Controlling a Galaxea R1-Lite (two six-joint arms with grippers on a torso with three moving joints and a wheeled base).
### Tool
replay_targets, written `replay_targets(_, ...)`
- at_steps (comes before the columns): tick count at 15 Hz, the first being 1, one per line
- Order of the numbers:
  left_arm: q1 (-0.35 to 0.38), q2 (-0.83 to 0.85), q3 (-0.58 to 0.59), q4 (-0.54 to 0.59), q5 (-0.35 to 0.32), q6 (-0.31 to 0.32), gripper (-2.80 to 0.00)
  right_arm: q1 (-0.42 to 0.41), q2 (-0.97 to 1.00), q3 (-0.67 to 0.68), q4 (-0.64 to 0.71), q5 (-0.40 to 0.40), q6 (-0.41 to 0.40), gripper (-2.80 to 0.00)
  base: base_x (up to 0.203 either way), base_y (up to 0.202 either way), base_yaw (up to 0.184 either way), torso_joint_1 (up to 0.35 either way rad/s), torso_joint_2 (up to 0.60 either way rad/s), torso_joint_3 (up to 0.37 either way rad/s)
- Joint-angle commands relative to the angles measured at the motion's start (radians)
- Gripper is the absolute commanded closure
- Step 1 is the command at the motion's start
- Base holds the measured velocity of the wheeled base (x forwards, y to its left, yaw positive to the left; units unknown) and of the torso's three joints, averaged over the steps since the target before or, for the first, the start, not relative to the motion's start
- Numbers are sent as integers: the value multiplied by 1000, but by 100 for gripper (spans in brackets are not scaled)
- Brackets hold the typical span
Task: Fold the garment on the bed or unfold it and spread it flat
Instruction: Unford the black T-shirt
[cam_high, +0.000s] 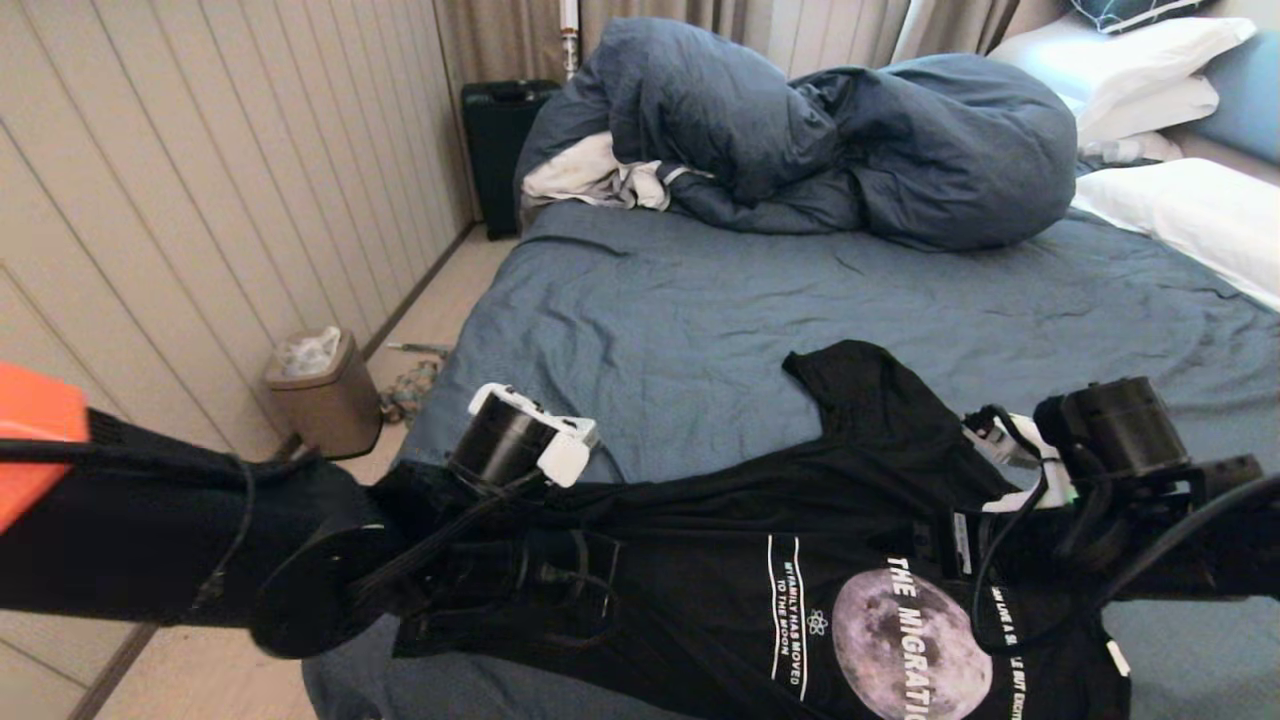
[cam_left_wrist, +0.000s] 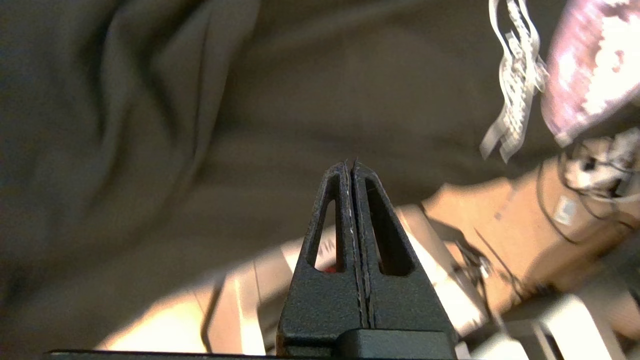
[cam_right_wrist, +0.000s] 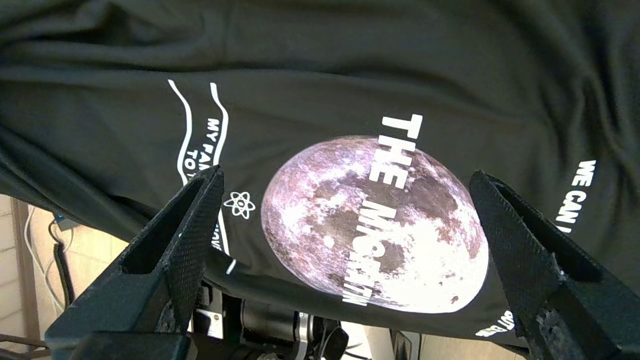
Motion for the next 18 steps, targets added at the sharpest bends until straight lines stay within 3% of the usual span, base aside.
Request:
replay_targets(1, 4, 103, -55, -4, 36, 1, 0, -1, 7, 4, -1, 0, 2, -280, 0, 0, 0, 0, 0, 0)
replay_targets(2, 8, 105, -52, -7, 69, 5, -280, -1, 7, 9, -1, 1, -1, -280, 0, 0, 0, 0, 0, 0)
replay_targets(5, 53, 92, -28, -34, 133, 40, -280, 0, 11, 26, -3, 3, -4, -280, 0, 0, 0, 0, 0, 0)
replay_targets(11, 233, 37, 122, -195, 143, 134, -280, 6, 6, 49, -9, 3, -7, -280, 0, 0, 0, 0, 0, 0)
replay_targets(17, 246, 68, 148, -238, 137, 145, -280, 6, 14, 55, -24, 3, -7, -280, 0, 0, 0, 0, 0, 0)
replay_targets(18, 244, 68, 154, -238, 136, 145, 0, 6, 14, 55, -24, 3, -7, -280, 0, 0, 0, 0, 0, 0)
